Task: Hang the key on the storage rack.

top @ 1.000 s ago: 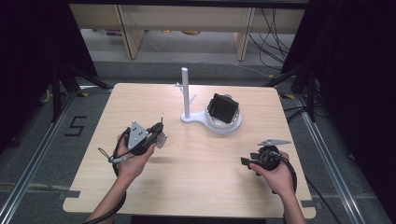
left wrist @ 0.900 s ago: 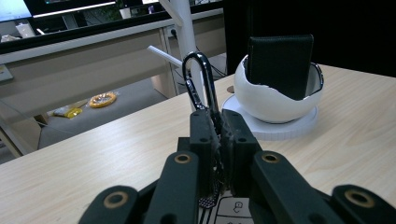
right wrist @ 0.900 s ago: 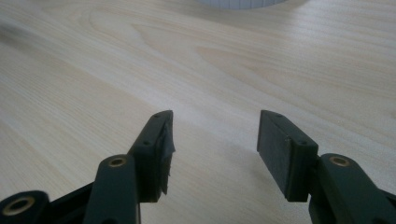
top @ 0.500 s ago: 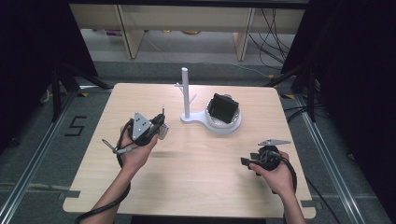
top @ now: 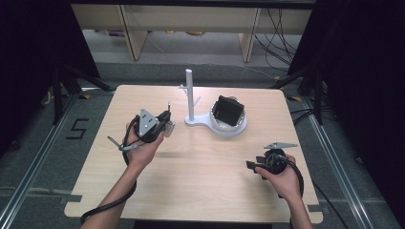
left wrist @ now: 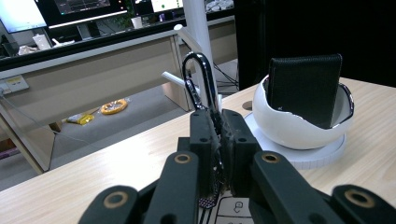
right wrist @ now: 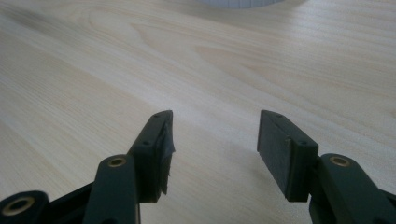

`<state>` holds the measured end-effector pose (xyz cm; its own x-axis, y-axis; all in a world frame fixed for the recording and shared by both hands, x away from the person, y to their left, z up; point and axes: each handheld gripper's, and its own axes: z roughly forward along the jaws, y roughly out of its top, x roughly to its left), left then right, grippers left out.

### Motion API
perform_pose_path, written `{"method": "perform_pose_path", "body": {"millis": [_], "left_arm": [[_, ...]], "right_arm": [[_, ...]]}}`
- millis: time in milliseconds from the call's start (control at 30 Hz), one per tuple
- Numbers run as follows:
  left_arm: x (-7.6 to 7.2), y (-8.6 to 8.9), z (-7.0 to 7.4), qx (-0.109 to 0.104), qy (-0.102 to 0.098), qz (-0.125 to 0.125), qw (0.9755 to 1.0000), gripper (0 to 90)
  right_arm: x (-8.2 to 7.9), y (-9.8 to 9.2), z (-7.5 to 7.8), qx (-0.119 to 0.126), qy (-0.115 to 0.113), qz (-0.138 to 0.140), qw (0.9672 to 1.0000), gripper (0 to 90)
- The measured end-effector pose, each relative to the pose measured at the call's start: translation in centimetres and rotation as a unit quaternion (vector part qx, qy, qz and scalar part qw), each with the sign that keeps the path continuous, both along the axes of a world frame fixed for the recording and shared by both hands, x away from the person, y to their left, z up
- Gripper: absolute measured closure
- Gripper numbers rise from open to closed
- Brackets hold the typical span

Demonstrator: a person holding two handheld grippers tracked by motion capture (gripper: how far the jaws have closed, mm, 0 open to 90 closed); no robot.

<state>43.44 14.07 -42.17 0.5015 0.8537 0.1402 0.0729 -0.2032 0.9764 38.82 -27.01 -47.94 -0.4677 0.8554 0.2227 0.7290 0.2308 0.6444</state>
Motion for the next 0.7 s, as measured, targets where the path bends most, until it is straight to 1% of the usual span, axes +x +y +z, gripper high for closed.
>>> {"method": "perform_pose_path", "body": {"millis": [100, 133, 200, 267, 300, 333, 400, 467, 500, 567, 600, 633, 700], "left_arm": [[0.3, -0.2, 0.2, -0.002, -0.004, -0.002, 1.0, 83.4], [0.3, -0.3, 0.3, 0.0, -0.004, -0.001, 1.0, 83.5], [0.5, -0.4, 0.3, -0.001, -0.007, -0.001, 1.0, 83.4], [0.7, -0.6, 0.4, -0.002, -0.008, 0.0, 1.0, 83.5], [0.7, -0.6, 0.5, -0.001, -0.009, 0.0, 1.0, 83.4], [0.8, -0.7, 0.6, -0.003, -0.01, 0.0, 0.9999, 83.4], [1.0, -0.8, 0.7, -0.003, -0.013, 0.001, 0.9999, 83.4], [1.2, -1.0, 0.9, -0.002, -0.016, 0.001, 0.9999, 83.4], [1.3, -1.1, 1.1, -0.001, -0.016, 0.002, 0.9999, 83.4], [1.6, -1.3, 1.2, -0.001, -0.018, 0.004, 0.9998, 83.4], [1.8, -1.4, 1.3, 0.002, -0.019, 0.005, 0.9998, 83.4], [2.0, -1.5, 1.4, 0.0, -0.019, 0.007, 0.9998, 83.4], [2.4, -1.6, 1.6, 0.002, -0.02, 0.009, 0.9998, 83.4]], "right_arm": [[0.0, 0.0, 0.1, 0.0, 0.004, -0.002, 1.0, 46.7], [0.0, 0.0, 0.1, 0.001, 0.004, -0.002, 1.0, 46.7], [0.0, -0.2, 0.2, 0.005, 0.013, 0.007, 0.9999, 46.7], [0.0, -0.2, 0.2, 0.002, 0.012, 0.005, 0.9999, 46.6], [0.1, -0.2, 0.1, 0.004, 0.004, 0.012, 0.9999, 46.6], [-0.1, -0.1, 0.2, -0.006, -0.002, -0.004, 1.0, 46.6], [-0.1, -0.1, 0.2, -0.007, -0.004, -0.004, 1.0, 46.6], [-0.1, 0.0, 0.1, 0.0, -0.007, -0.007, 1.0, 46.5], [-0.1, 0.0, 0.1, 0.001, -0.002, -0.01, 1.0, 46.5], [0.1, -0.2, -0.1, 0.024, 0.004, 0.011, 0.9996, 46.5], [0.1, -0.1, -0.1, 0.024, 0.004, 0.012, 0.9996, 46.5], [0.1, -0.1, -0.1, 0.025, 0.004, 0.012, 0.9996, 46.5], [0.1, -0.1, -0.1, 0.025, 0.004, 0.013, 0.9996, 46.5]]}}
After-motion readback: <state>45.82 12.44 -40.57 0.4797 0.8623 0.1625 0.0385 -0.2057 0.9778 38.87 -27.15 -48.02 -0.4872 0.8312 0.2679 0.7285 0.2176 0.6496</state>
